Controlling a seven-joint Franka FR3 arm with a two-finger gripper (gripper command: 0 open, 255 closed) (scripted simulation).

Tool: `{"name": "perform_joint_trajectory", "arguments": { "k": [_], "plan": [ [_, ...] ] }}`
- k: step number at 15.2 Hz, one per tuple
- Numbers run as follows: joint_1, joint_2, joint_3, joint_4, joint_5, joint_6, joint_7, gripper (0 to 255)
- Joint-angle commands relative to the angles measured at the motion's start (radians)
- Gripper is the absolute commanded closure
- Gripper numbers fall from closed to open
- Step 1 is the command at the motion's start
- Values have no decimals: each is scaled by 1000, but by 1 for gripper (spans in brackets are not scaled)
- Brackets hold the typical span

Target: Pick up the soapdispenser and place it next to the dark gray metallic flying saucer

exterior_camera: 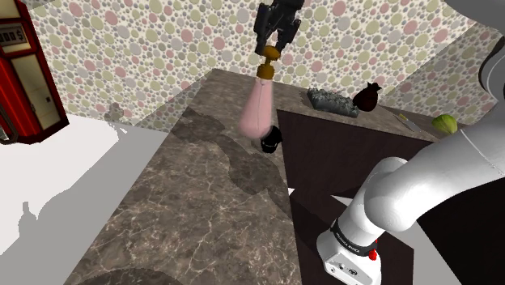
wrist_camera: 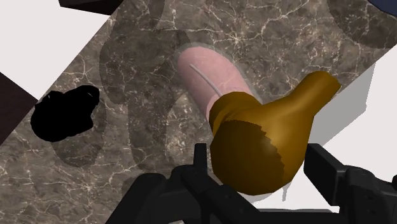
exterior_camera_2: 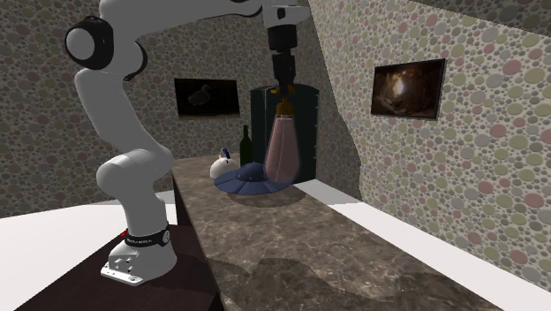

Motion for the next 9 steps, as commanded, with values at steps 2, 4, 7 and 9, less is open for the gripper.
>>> {"name": "perform_joint_trajectory", "arguments": {
  "k": [2, 4, 7, 9],
  "plan": [
    [0, 20, -1, 64, -1, -43, 3, 255],
    [-1, 36, -1, 107, -2, -72, 6, 255],
    [-1, 61, -1, 176, -3, -115, 11, 255],
    [-1, 79, -1, 224, -3, -145, 14, 255]
  ]
}}
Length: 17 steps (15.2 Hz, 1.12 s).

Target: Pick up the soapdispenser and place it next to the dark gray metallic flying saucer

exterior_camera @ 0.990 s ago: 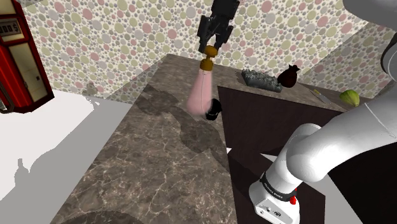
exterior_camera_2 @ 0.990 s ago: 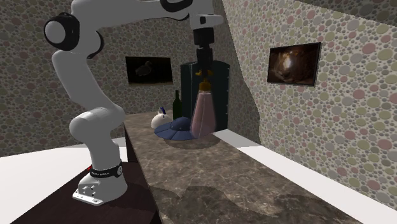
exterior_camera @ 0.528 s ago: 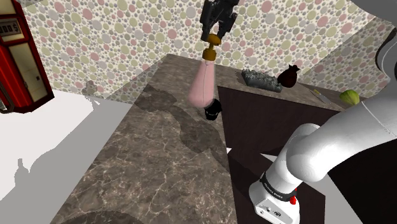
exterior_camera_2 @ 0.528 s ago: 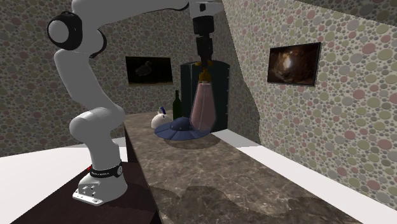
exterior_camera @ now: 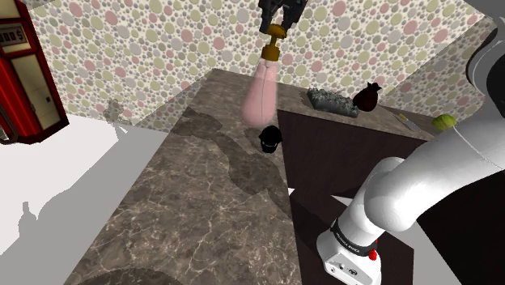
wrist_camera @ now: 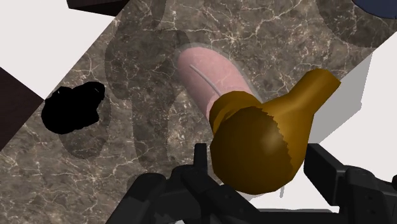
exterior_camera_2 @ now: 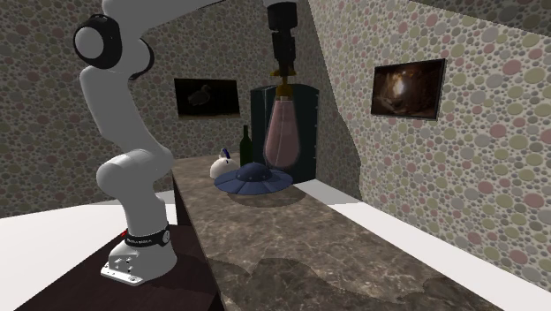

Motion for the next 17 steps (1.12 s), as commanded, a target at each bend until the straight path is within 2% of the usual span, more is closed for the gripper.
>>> {"name": "perform_joint_trajectory", "arguments": {
  "k": [1, 10, 17],
  "plan": [
    [0, 18, -1, 45, -1, -27, 2, 255],
    [0, 117, 1, 283, -3, -165, 18, 255],
    [53, -6, 104, 165, 22, -155, 178, 255]
  ]
}}
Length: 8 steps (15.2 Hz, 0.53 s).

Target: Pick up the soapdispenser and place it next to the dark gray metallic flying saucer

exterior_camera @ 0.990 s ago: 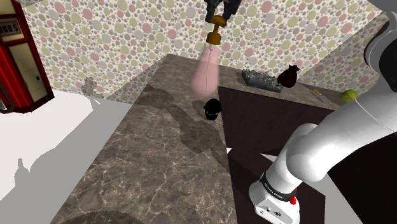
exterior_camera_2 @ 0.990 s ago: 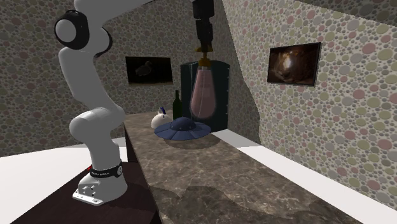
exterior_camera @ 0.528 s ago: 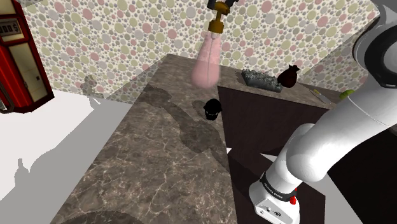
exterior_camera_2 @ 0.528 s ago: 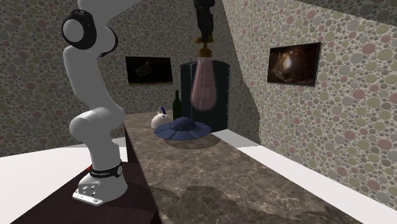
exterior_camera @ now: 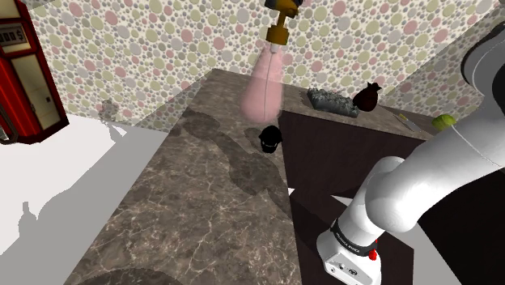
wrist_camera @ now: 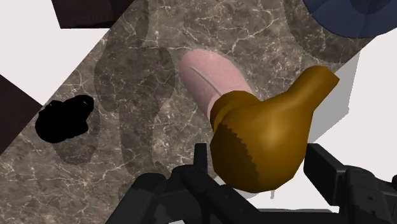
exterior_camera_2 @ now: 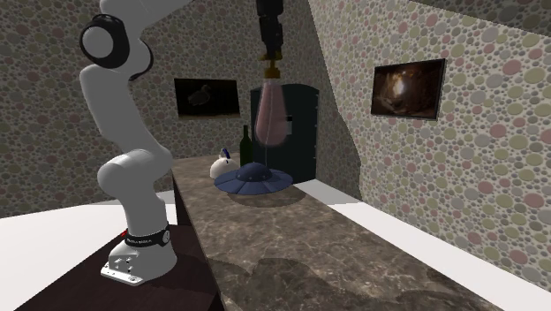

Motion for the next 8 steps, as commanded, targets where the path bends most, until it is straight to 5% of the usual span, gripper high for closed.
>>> {"name": "perform_joint_trajectory", "arguments": {
  "k": [1, 8],
  "plan": [
    [15, -30, 33, -19, 10, -6, 52, 255],
    [57, -90, 154, -52, 51, -10, 225, 255]
  ]
}}
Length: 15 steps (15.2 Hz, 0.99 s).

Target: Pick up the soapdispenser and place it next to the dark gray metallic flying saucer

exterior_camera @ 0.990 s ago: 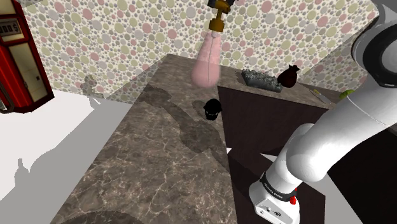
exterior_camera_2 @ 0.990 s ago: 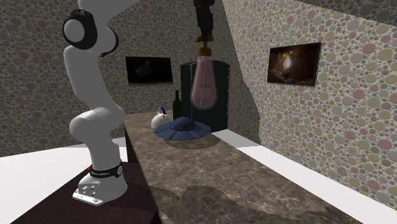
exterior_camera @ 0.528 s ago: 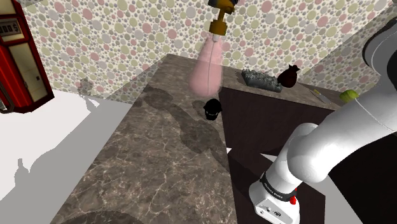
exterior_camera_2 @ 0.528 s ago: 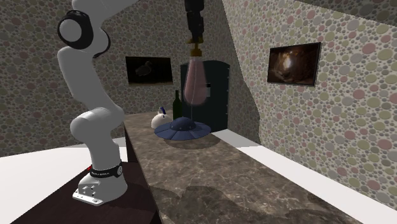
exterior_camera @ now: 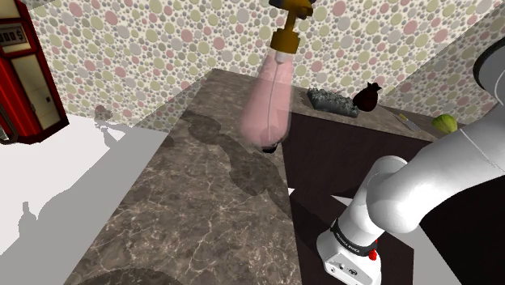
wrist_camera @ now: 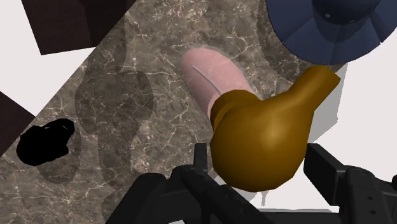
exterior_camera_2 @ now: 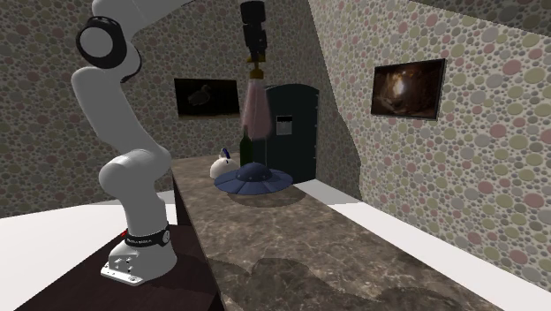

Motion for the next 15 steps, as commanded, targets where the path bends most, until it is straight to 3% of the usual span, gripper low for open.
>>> {"name": "perform_joint_trajectory", "arguments": {
  "k": [1, 7, 15],
  "plan": [
    [11, -12, 38, -10, 12, 5, 53, 255],
    [42, -9, 175, 25, 42, 0, 232, 255],
    [55, -107, 152, -185, 69, 114, 195, 255]
  ]
}}
